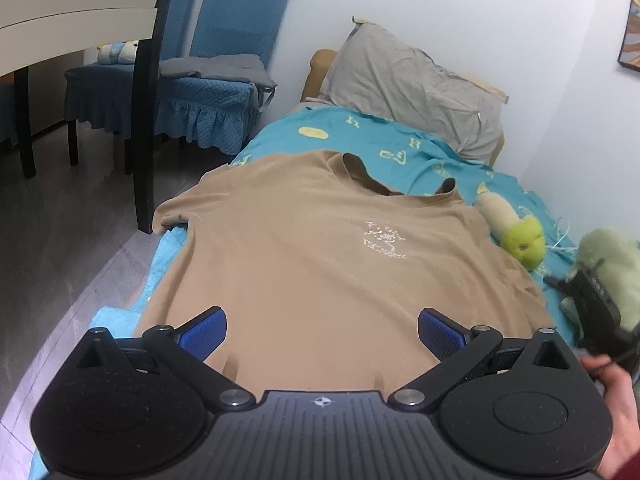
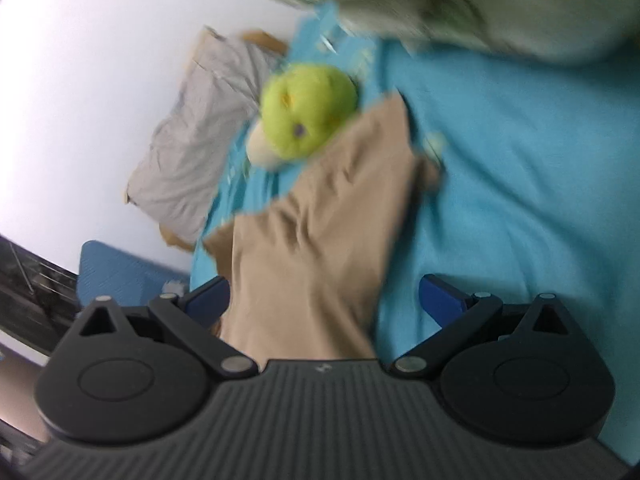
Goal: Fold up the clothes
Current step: 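Grasp the sleeve nearest the right gripper with the right gripper, then fold the held sleeve and side over the shirt body, open right gripper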
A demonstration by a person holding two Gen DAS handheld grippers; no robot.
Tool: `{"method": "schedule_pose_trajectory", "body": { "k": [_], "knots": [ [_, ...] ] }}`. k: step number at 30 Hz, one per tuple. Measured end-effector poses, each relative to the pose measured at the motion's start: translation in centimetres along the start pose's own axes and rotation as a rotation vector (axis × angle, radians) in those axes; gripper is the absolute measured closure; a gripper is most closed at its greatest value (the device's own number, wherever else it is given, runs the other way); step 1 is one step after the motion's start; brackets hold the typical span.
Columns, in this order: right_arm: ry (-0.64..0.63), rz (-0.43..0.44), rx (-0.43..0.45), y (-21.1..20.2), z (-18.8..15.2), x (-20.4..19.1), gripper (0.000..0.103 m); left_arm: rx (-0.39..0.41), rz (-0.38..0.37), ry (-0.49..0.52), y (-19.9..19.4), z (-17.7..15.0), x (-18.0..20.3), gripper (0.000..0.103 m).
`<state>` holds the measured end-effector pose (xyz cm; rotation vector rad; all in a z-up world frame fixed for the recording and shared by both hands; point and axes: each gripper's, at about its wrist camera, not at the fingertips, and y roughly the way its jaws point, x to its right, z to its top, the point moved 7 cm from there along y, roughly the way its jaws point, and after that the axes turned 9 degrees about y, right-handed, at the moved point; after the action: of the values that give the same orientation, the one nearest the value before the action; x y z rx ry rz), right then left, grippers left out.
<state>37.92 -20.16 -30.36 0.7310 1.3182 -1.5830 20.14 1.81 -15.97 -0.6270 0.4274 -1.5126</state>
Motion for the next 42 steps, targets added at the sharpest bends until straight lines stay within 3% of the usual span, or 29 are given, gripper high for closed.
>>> {"method": "schedule_pose_trajectory", "body": {
  "k": [7, 10, 15, 19, 21, 22, 24, 30, 35, 39, 42],
  "knots": [
    [-0.075, 0.016, 0.12, 4.8, 1.7, -0.5, 0.002, -0.055, -0.007, -0.012, 3.1, -1.3, -0.3, 0.0],
    [-0.063, -0.005, 0.171, 6.3, 3.1, -0.4, 0.009, -0.075, -0.008, -0.018, 4.0, -1.7, -0.3, 0.0],
    [-0.057, -0.009, 0.177, 8.4, 4.4, -0.6, 0.012, -0.116, -0.017, -0.024, 5.5, -2.5, 0.0, 0.0],
    [-0.107, -0.05, 0.13, 10.1, 4.7, -1.3, 0.034, -0.117, -0.008, 0.002, 6.0, -2.9, 0.1, 0.0],
    [-0.153, -0.089, 0.113, 10.3, 4.7, -1.6, 0.063, -0.122, -0.003, 0.004, 6.3, -3.0, 0.1, 0.0],
    [-0.185, -0.131, 0.118, 10.3, 4.7, -1.7, 0.086, -0.123, -0.001, 0.002, 6.4, -3.0, 0.0, 0.0],
    [-0.257, -0.159, 0.138, 9.7, 4.7, -2.3, 0.089, -0.123, 0.003, 0.003, 6.5, -3.0, 0.1, 0.0],
    [-0.497, -0.217, 0.309, 6.1, 6.6, -6.2, 0.093, -0.12, 0.004, -0.001, 6.3, -2.7, -0.1, 0.0],
    [-0.628, -0.296, 0.347, 5.5, 7.1, -9.2, 0.093, -0.093, 0.021, -0.007, 5.8, -1.8, -0.5, 0.0],
    [-0.837, -0.339, 0.405, 5.1, 3.4, -13.2, 0.093, -0.077, 0.051, -0.008, 4.9, -0.8, -1.7, 0.0],
    [-0.953, -0.289, 0.422, 5.1, -0.9, -16.9, 0.093, -0.06, 0.087, -0.005, 4.1, 0.3, -3.0, 0.0]
  ]
}}
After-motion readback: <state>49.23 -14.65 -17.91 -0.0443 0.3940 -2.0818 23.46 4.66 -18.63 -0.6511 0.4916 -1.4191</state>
